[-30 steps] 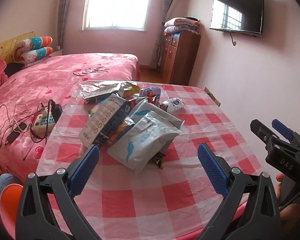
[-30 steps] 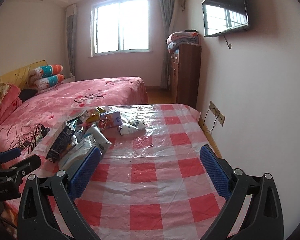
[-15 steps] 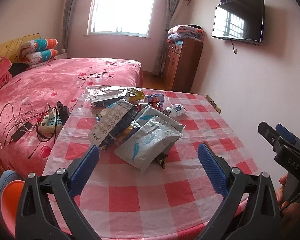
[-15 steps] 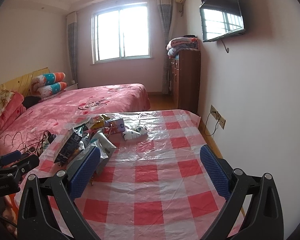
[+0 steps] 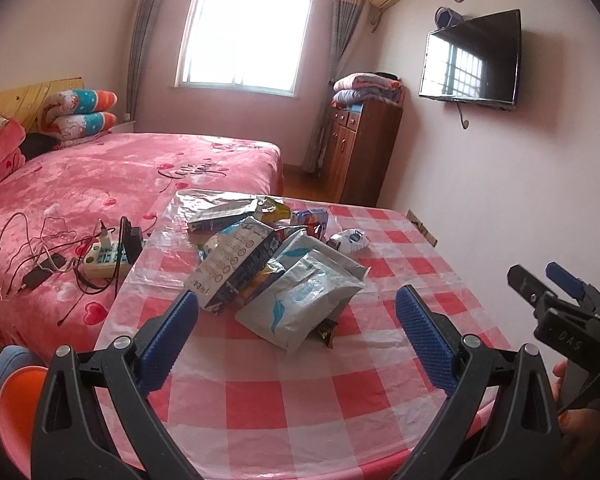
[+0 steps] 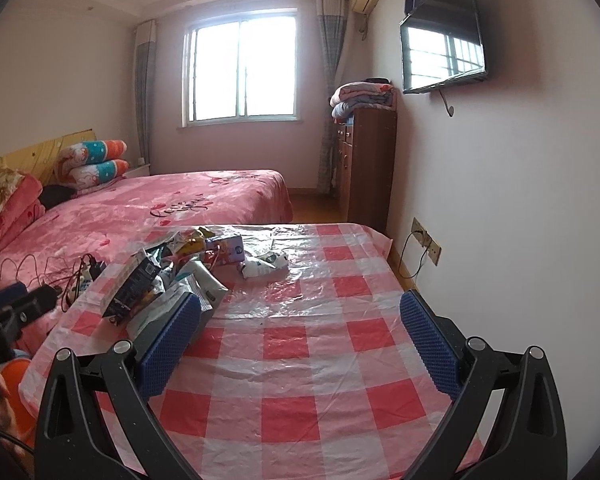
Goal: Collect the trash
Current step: 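Move both tools toward the pile of packaging on the checked table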
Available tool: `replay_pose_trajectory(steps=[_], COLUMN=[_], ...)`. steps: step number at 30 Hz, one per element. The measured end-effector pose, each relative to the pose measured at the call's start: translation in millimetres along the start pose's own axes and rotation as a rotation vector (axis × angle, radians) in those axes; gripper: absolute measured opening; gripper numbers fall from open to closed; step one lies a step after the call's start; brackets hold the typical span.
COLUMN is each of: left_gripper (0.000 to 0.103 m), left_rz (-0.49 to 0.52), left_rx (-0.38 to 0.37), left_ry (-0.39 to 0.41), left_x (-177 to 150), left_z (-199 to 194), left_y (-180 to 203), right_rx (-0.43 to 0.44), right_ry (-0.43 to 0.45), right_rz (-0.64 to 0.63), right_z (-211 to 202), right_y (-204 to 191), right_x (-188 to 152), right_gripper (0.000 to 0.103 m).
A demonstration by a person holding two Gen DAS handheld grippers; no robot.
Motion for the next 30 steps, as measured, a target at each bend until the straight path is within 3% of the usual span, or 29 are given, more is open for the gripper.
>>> replay_pose_trajectory(steps=[13, 26, 30], left_gripper=[0.099, 0.099, 0.099], left_rz=[0.025, 0.040, 0.097], left_rx=[-0.002, -0.032, -0.062], left_ry=[-0.048, -0.127, -0.168], left_x=[-17.0, -23.4, -23.9], left_z=[18.1, 57.8, 80.8], left_y=[-7.2, -20.0, -18.4], right_rx=[0.002, 0.119, 0.154], right_ry=[0.019, -0.131, -0.192], right_rz=[-0.023, -0.022, -0.007], right_z=[19.6, 77.8, 98.5], right_y=[-1.4, -9.5, -5.5], right_x=[-11.0, -27.1, -35.5], right_gripper=[0.099, 0.099, 0.099])
Point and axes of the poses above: each gripper's, at about its wrist camera, not at the fingertips, and z roughly the way its jaws point, y to its right, x to its top, the point moved 3 cm from there along z, roughly the way its jaws point, and after that the axes turned 12 degrees about -x, right-handed, at the moved point
